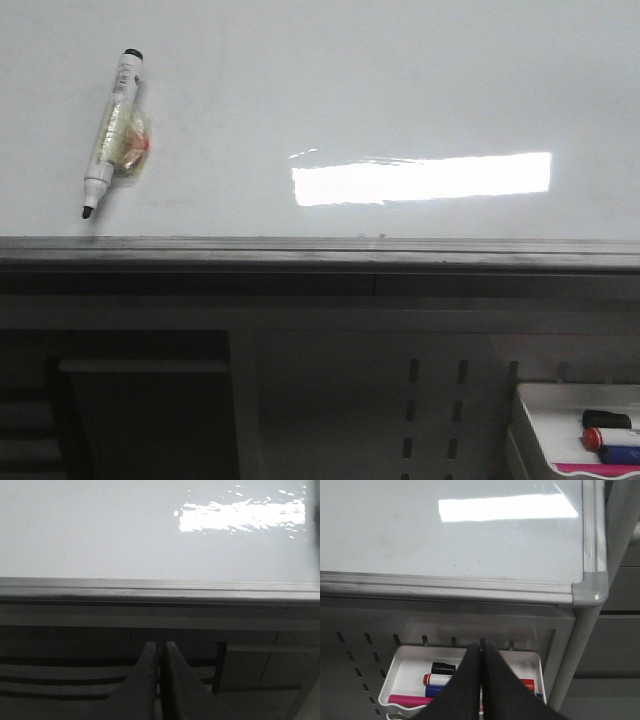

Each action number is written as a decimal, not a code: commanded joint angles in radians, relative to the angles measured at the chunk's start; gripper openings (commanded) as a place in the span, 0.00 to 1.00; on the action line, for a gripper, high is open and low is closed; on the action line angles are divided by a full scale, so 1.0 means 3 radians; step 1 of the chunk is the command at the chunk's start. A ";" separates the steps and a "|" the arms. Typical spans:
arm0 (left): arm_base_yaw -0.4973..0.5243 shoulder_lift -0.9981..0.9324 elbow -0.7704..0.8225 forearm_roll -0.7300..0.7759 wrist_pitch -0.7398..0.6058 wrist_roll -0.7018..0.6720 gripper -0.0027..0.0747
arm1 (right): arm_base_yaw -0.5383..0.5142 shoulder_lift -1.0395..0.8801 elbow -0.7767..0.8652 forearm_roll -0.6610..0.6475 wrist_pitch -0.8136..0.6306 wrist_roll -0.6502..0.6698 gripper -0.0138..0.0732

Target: Write number 4 on whiteboard

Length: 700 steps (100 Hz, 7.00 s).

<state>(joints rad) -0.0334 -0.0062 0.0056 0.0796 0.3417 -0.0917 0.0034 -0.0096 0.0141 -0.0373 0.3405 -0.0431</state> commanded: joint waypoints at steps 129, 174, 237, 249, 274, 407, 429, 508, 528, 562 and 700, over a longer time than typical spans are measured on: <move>0.0013 -0.0083 0.0105 0.0007 -0.0272 0.0005 0.01 | -0.0011 -0.0048 0.0071 -0.0503 -0.0598 -0.0020 0.08; 0.0013 -0.0083 0.0105 -0.0077 -0.0684 -0.0016 0.01 | -0.0011 -0.0031 0.0048 0.0211 -0.0909 -0.0020 0.08; 0.0013 0.1294 -0.0567 -0.0113 -0.0787 -0.0016 0.01 | -0.0005 0.2044 -0.0872 0.0673 -0.0380 -0.0020 0.08; 0.0013 0.1417 -0.0567 -0.0113 -0.0873 -0.0016 0.01 | -0.0005 0.2163 -0.0872 0.0673 -0.0380 -0.0020 0.08; 0.0013 0.1431 -0.0567 -0.0377 -0.1248 -0.0030 0.02 | -0.0005 0.2171 -0.0872 0.0673 -0.0345 -0.0020 0.08; -0.1481 0.4037 -0.1517 0.0030 -0.2683 -0.0211 0.54 | 0.0595 0.2171 -0.1213 0.1054 -0.0224 -0.0422 0.08; -0.1481 0.4351 -0.1653 -0.0071 -0.2602 -0.0211 0.53 | 0.0617 0.2171 -0.1213 0.1054 -0.0224 -0.0422 0.08; -0.1648 0.4005 -0.1508 0.1921 -0.2783 -0.0195 0.01 | 0.1854 0.2692 -0.2280 0.1054 0.0194 -0.0793 0.09; -0.1699 0.3764 -0.1359 0.2591 -0.3222 -0.0195 0.01 | 0.2493 0.3018 -0.2592 0.1030 0.0102 -0.0797 0.31; -0.1699 0.3688 -0.1343 0.2891 -0.3362 -0.0195 0.01 | 0.2829 0.3453 -0.2946 0.1025 0.0069 -0.0797 0.57; -0.1699 0.3247 -0.1343 0.1916 -0.2592 -0.0195 0.43 | 0.2708 0.3885 -0.3320 0.1015 0.0029 -0.0797 0.08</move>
<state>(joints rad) -0.5377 1.0279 -0.3719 0.7684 -0.4371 -0.1387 0.8448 1.1587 -0.9262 0.2666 0.4153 -0.2736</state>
